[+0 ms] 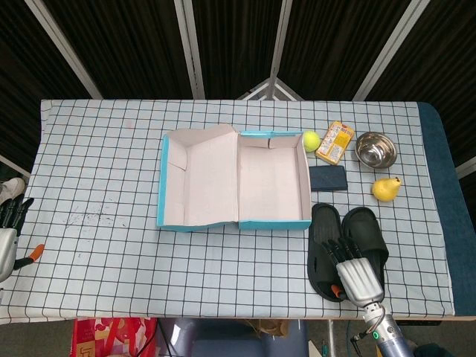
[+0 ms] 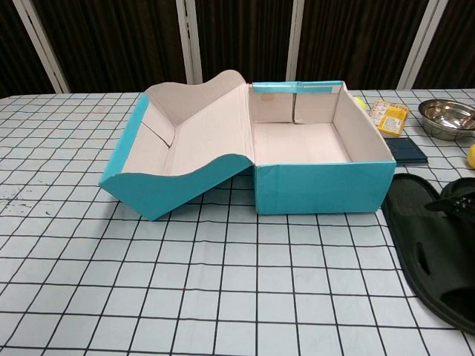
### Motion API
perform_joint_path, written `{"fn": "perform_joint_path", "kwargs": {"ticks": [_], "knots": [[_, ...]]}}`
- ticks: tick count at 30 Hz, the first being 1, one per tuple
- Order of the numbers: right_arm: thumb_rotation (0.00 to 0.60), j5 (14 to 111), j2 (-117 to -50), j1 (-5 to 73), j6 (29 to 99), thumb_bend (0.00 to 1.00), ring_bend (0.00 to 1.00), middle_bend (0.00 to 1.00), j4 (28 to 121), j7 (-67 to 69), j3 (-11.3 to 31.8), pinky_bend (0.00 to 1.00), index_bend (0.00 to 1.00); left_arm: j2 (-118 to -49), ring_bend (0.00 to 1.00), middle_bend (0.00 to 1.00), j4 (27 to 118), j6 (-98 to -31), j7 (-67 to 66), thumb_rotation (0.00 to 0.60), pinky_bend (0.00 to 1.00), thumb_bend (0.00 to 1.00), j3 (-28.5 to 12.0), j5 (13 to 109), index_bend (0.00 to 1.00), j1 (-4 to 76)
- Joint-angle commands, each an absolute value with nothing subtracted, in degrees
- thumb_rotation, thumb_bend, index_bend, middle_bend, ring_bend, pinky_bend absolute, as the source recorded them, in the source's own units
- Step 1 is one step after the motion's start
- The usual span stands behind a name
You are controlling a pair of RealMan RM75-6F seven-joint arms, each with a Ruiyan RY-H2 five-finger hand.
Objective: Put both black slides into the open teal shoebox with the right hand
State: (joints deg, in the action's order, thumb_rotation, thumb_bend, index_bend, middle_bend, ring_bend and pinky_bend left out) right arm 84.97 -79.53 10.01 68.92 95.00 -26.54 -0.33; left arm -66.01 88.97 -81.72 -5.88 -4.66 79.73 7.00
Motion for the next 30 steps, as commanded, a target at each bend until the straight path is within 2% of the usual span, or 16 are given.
{"fn": "perform_joint_path", "kwargs": {"ticks": [1,6,19,26,30], "knots": [[0.6,83.9,-80.0,10.6,68.2,0.24,0.05,0.11,94.3,-26.8,0.1,0.02,0.09,-66.3,0.0,0.0,88.5,-81.1,-6.1,0.6,0.11,0.36,-4.8,79.1,0.05,7.3],[0.6,82.7,-80.7,11.5,67.5,0.24,0.05,0.13,93.5,-27.2,0.7,0.02,0.11,-66.7,0.0,0.0,87.9,-80.1,-6.4,0.6,0.11,0.36,-5.0,78.2,0.05,7.7],[0.6,83.2,-80.5,12.3,68.8,0.24,0.06,0.27,94.4,-28.3,0.3,0.0,0.28,-66.8,0.0,0.0,88.0,-79.9,-6.7,0.6,0.11,0.36,-5.0,77.9,0.05,7.8],[0.6,82.6,-78.7,13.4,68.0,0.24,0.15,0.4,97.5,-31.0,0.2,0.0,0.35,-66.7,0.0,0.0,88.3,-80.0,-6.8,0.6,0.11,0.36,-4.9,78.0,0.05,7.8],[0.6,82.0,-77.1,13.9,67.5,0.24,0.18,0.44,99.2,-31.8,0.2,0.0,0.39,-66.6,0.0,0.0,88.3,-80.2,-6.3,0.6,0.11,0.36,-4.9,78.0,0.05,7.7]]}}
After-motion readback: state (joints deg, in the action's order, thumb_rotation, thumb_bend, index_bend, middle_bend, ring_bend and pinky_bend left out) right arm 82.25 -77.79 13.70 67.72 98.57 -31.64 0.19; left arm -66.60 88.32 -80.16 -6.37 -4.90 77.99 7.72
